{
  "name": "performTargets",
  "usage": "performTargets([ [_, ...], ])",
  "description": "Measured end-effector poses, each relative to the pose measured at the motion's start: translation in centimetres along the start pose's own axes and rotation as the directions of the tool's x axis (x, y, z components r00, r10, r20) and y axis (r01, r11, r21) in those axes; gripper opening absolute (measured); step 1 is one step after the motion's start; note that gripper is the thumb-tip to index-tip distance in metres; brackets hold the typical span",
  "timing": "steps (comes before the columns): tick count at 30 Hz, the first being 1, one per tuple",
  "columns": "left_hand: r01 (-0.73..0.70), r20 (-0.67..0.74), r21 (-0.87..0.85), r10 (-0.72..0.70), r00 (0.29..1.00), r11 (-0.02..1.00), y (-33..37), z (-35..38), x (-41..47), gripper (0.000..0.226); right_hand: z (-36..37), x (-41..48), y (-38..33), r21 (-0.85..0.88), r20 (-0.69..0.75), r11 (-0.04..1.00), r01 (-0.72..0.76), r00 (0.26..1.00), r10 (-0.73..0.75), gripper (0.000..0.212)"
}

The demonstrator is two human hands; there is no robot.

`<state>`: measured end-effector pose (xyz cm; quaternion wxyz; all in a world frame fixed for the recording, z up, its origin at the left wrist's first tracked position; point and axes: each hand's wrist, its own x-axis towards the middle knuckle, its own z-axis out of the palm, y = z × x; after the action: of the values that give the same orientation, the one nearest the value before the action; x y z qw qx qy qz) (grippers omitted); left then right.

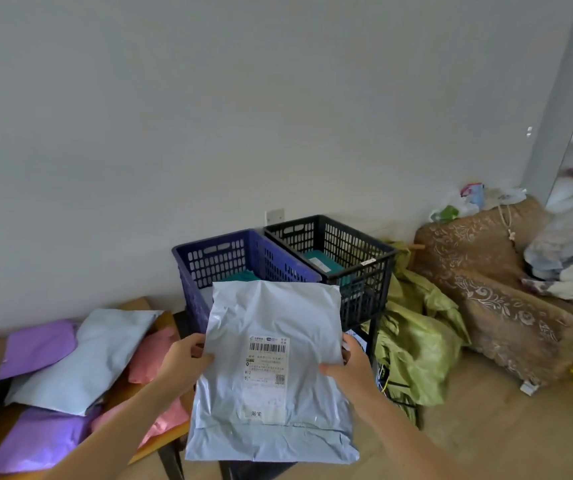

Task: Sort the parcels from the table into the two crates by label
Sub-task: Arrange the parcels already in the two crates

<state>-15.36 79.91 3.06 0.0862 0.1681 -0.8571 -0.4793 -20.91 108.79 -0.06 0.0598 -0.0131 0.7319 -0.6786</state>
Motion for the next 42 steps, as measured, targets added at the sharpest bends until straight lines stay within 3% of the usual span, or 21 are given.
performTargets([
  [8,-0.062,0.065,0.002,0.062,0.996,0.998,5.0,7.0,6.6,0.022,-6.3,6.9,-0.1,-0.018,-0.105,0.999,0.032,0.994,-0.034,0.062],
  [26,0.028,0.152,-0.136,-0.007,0.988,0.99,12.8,20.4,22.8,0.016,-17.1,26.5,-1.8,-0.128,-0.164,0.991,0.022,0.986,-0.043,0.063],
  [35,0.078,0.031,-0.259,-0.073,0.997,0.963,17.4,26.2,30.7,0.022,-20.9,39.8,-4.1,-0.173,-0.122,0.985,0.009,0.992,-0.031,0.064],
  [42,0.146,-0.115,-0.304,-0.189,0.975,0.941,20.4,30.2,37.4,0.024,-22.8,50.5,-5.3,-0.195,0.053,0.98,0.023,0.999,-0.013,0.048],
])
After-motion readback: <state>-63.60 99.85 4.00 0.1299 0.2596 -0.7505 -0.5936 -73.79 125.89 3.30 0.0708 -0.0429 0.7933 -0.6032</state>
